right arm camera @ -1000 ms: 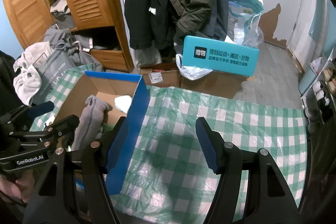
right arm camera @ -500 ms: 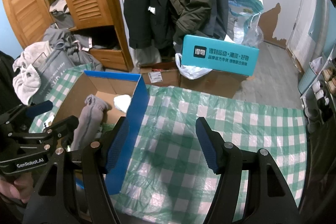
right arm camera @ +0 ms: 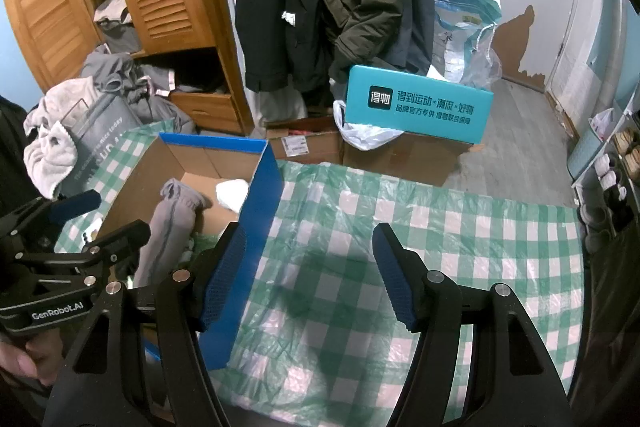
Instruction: Organize soft objects
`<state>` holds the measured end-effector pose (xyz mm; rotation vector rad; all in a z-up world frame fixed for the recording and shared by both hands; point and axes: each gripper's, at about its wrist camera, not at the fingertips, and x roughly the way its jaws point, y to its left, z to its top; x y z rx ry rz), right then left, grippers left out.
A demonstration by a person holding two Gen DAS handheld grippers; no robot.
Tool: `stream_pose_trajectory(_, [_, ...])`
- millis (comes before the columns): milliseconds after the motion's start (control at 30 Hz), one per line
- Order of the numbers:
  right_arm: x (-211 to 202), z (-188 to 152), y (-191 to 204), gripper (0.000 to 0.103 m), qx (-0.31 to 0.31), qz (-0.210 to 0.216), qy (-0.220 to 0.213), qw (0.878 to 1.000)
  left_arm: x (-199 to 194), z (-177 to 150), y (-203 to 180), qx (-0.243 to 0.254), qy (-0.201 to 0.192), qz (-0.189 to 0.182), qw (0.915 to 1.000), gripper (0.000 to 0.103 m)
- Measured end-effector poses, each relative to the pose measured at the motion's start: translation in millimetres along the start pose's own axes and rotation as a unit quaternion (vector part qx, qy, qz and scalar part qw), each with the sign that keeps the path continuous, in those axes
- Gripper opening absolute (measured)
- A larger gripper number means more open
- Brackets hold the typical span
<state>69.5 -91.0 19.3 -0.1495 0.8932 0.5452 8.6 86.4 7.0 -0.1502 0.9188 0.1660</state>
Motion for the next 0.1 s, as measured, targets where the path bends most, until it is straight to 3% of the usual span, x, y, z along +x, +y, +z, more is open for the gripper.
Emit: stream_pose_trajectory(100, [-0.1, 0.0, 0.0, 0.065, 0.001, 0.0, -0.001, 1.0, 0.1, -0.1, -0.2, -0.001, 0.001, -0.001, 1.0, 0.085])
